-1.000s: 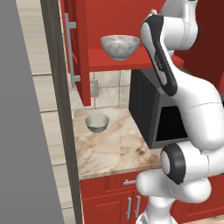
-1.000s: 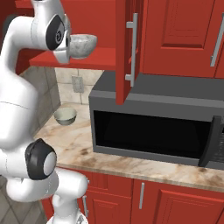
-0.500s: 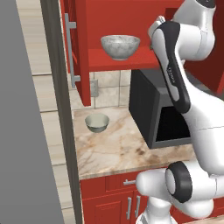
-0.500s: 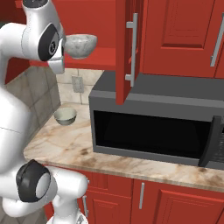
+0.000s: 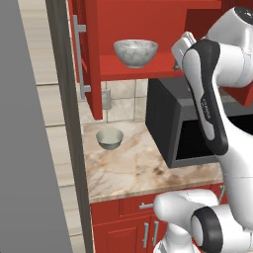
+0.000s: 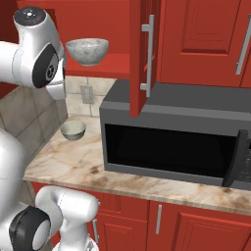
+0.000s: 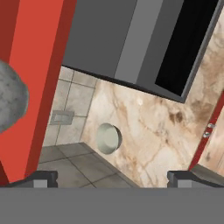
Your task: Pick up the bowls on the counter and stack them on top of one another in the open cabinet. Place the smaller bowl on top of the larger bowl.
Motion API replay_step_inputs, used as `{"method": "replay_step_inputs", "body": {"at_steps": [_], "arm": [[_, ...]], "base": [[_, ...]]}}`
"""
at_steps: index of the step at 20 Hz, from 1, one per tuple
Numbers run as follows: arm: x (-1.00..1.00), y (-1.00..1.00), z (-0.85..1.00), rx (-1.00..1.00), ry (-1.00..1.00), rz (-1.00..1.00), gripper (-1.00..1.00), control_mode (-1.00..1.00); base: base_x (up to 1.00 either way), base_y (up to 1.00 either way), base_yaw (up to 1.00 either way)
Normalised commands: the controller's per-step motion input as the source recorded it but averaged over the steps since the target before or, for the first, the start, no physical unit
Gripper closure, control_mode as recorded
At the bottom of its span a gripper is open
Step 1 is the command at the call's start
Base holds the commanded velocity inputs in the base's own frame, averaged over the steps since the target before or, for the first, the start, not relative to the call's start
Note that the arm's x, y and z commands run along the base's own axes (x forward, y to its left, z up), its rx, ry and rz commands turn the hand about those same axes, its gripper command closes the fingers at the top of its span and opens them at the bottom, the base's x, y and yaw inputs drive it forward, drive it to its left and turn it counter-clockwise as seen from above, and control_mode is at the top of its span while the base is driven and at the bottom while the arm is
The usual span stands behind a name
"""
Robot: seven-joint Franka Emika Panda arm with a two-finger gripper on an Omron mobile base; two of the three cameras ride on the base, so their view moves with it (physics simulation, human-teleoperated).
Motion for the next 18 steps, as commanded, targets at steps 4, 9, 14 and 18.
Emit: {"method": "replay_step_inputs", "body": {"at_steps": [4, 9, 14, 18], "arm": [[-0.39, 0.15, -0.28, -0.03, -0.04, 0.04, -1.0, -1.0], [-0.15, 0.22, -0.28, -0.01, -0.03, 0.02, -1.0, -1.0], [0.0, 0.14, -0.31, 0.03, 0.0, 0.03, -1.0, -1.0], [0.0, 0.05, -0.3, 0.03, 0.0, 0.06, -1.0, -1.0]], "base": [[0.0, 0.0, 0.0], [0.0, 0.0, 0.0], [0.0, 0.0, 0.0], [0.0, 0.0, 0.0]]}}
